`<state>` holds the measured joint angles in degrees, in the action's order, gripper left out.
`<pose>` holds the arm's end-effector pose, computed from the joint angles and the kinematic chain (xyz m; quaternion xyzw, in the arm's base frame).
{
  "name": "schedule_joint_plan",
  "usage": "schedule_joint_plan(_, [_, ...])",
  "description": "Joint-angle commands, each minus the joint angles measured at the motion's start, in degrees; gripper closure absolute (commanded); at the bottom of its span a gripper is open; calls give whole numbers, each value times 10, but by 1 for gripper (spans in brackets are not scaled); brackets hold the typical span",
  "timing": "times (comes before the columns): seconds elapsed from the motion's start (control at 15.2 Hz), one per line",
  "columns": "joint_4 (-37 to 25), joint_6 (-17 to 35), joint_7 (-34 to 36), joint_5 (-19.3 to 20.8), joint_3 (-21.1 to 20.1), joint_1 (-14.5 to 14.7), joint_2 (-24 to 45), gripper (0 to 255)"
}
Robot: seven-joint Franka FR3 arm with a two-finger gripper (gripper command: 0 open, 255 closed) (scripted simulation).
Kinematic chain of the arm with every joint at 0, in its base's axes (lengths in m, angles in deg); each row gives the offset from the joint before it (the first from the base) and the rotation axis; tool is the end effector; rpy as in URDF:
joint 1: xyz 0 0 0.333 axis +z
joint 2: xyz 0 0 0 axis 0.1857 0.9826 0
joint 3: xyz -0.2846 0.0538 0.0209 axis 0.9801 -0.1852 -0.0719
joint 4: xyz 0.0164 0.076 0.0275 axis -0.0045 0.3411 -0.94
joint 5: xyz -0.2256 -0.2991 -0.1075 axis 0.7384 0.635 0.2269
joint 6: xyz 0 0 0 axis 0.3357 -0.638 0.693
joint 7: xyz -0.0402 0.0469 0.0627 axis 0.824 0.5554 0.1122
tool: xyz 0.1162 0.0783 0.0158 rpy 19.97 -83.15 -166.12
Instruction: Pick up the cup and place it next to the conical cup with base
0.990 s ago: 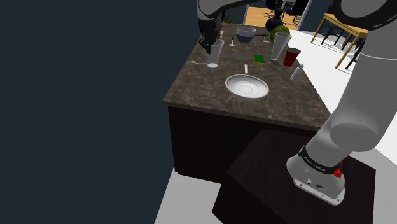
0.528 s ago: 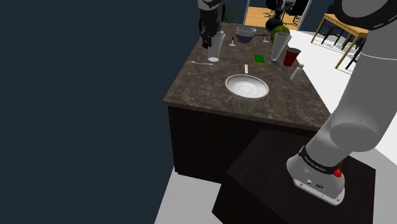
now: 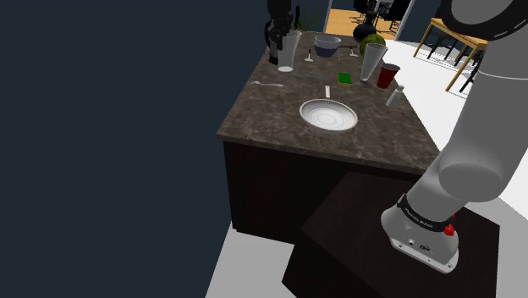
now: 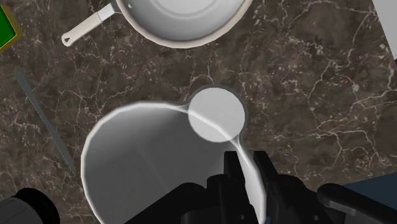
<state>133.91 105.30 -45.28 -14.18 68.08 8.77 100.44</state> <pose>0.6309 -0.0323 0.5104 0.9908 0.0449 0.0079 0.1276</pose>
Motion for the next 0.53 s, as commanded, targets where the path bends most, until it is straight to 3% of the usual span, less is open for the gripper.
schedule_joint_plan(0.0, [-19, -16, -4, 0, 0, 1, 3, 255])
schedule_joint_plan(0.46, [-100, -77, -17, 0, 0, 4, 21, 255])
